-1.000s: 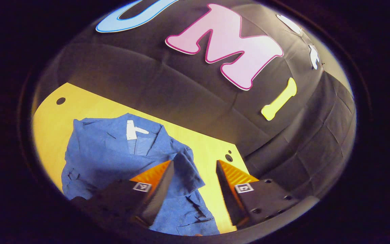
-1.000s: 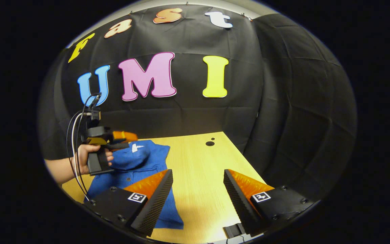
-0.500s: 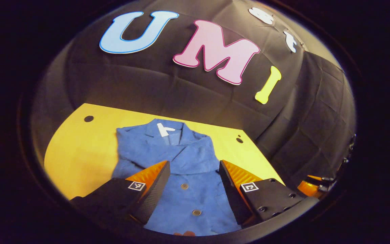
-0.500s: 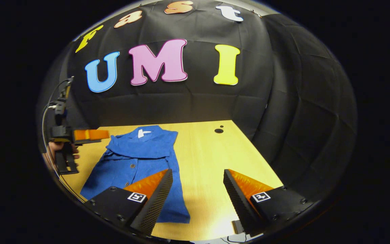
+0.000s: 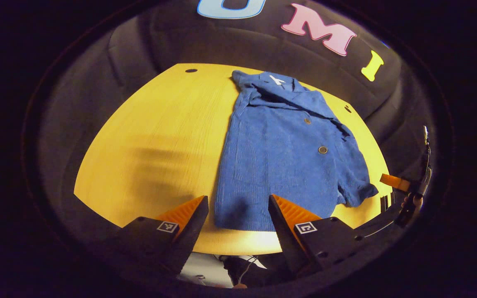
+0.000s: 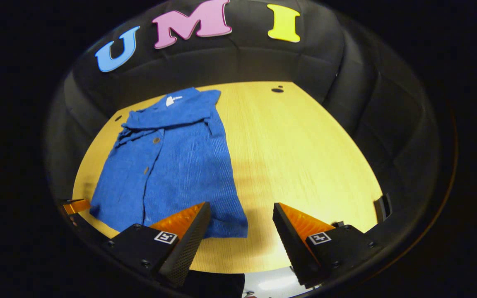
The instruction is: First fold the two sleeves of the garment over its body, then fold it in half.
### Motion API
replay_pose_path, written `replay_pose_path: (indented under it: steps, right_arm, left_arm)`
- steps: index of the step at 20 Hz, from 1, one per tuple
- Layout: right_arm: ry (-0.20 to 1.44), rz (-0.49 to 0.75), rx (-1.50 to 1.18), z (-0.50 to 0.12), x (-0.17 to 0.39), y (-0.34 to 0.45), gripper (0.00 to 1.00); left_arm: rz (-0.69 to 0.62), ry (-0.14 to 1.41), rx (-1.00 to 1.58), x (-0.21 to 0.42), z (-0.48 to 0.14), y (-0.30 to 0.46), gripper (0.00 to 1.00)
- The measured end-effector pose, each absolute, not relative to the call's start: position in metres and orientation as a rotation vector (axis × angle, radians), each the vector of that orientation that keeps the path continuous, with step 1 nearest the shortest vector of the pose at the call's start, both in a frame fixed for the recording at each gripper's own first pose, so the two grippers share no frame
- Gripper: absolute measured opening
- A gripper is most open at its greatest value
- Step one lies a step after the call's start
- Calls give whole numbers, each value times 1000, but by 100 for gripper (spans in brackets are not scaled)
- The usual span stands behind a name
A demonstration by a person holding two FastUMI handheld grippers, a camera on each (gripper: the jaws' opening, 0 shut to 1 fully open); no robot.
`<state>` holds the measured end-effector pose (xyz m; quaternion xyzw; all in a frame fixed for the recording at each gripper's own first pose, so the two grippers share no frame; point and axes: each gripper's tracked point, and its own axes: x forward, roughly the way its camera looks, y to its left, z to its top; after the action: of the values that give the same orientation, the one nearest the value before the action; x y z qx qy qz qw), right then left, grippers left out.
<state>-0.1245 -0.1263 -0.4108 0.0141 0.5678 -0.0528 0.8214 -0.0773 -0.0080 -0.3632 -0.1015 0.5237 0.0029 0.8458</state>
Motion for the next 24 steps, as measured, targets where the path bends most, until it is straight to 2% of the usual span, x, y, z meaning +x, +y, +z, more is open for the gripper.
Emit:
replay_pose_path:
  steps: [4,9,11,12,13,14,16,17,18,19,20,22,24]
  right_arm:
    - [1275,-122,18,-439,-128,-126,98]
    - [1333,-44,-111,-459,-134,-117,98]
    - [1333,-68,-42,-465,-130,-113,96]
    - [1341,-97,8,-463,-132,-111,95]
    - [1306,-114,28,-465,-128,-111,92]
    - [1331,-95,18,-464,-131,-111,91]
    - [1341,-27,20,-465,-130,-94,73]
    - [1364,-19,5,-468,-133,-88,48]
    - [1350,-1,-23,-464,-129,-89,23]
    - [1363,22,-45,-467,-131,-88,9]
    - [1356,58,-42,-465,-129,-83,8]
    - [1339,95,82,-462,-127,-73,5]
    - [1352,60,197,-461,-126,-75,5]
  left_arm:
    - [45,1183,-158,-83,-382,-17,85]
    - [12,1188,-24,-77,-382,-24,84]
    - [-10,1182,-7,-76,-383,-32,75]
    - [-22,1178,-6,-76,-381,-34,74]
    - [-23,1178,-8,-76,-382,-37,63]
    - [-24,1182,-13,-78,-381,-39,58]
    - [-13,1176,-34,-74,-387,-45,38]
    - [-7,1171,-48,-76,-381,-49,22]
    - [-8,1165,-50,-74,-385,-51,11]
    - [-43,1156,-70,-74,-381,-59,6]
    - [-90,1155,-107,-74,-381,-69,0]
    - [-119,1162,-174,-72,-379,-80,0]
    - [-82,1179,-210,-72,-379,-75,0]
